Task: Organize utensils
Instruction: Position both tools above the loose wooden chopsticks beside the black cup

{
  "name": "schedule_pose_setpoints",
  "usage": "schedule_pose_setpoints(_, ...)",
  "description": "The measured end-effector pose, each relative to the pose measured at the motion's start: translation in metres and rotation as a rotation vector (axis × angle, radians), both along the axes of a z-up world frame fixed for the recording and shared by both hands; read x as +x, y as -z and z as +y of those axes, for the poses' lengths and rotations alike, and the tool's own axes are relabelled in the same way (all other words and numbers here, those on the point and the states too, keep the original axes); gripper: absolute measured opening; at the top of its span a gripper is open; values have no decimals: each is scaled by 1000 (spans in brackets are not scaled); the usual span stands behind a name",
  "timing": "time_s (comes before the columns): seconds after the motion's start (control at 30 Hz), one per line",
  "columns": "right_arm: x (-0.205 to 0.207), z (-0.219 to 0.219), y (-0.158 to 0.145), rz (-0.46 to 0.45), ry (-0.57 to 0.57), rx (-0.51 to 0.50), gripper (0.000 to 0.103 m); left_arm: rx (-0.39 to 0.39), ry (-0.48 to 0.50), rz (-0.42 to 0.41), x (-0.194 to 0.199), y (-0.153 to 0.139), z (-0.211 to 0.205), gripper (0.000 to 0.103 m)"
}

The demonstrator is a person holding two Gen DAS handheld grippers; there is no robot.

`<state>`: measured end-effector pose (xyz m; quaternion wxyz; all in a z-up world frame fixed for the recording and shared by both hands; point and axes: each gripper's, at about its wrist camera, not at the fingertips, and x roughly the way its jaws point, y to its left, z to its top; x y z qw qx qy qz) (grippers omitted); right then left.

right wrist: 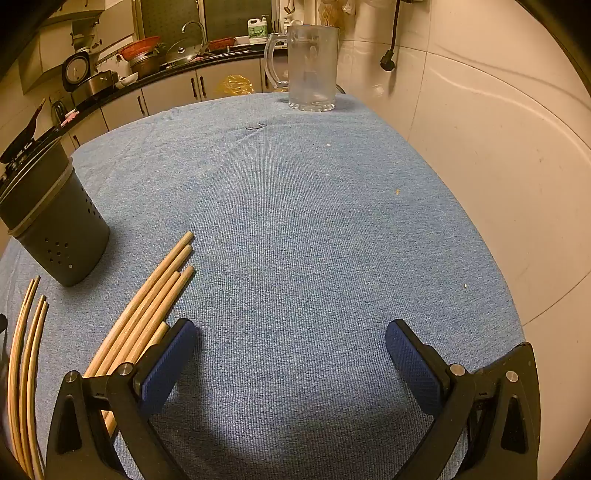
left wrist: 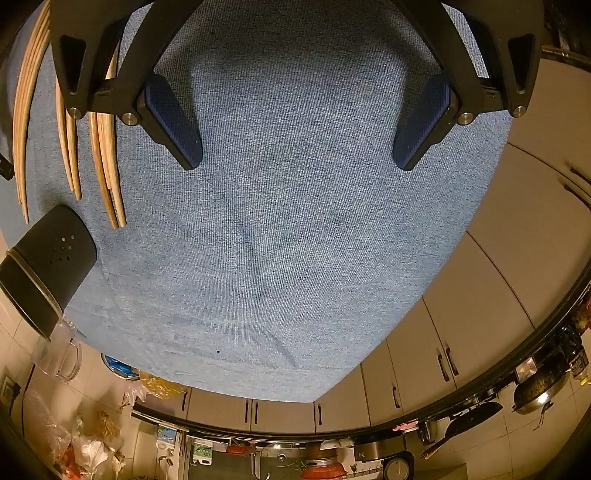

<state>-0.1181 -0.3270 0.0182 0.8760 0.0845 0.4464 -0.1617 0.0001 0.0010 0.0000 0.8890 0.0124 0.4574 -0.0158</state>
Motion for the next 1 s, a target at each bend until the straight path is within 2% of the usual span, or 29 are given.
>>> schedule_pose_setpoints(0.4,1,0,0,13,-1,8,103,20,-28,14,-9,-1,0,103)
schedule_pose_setpoints(0.47,2,0,-2,51,-27,22,103,48,-50,1,-23,-8,-1,103)
schedule_pose_setpoints(0.6,-9,8,-11,150,-20,54,102,11,2,-28,-57,-31,-7,103)
schedule_pose_setpoints(0.77,-72,27,-61,41,41,104,101,-31,66,-70,-97,-76,-18,103)
schedule_pose_setpoints(0.87,-108,41,-89,-22,69,165,101,-47,147,-80,-116,-97,-31,103)
schedule_pose_setpoints(1.0,-132,55,-117,-80,80,175,98,-47,243,-116,-130,-116,-50,103)
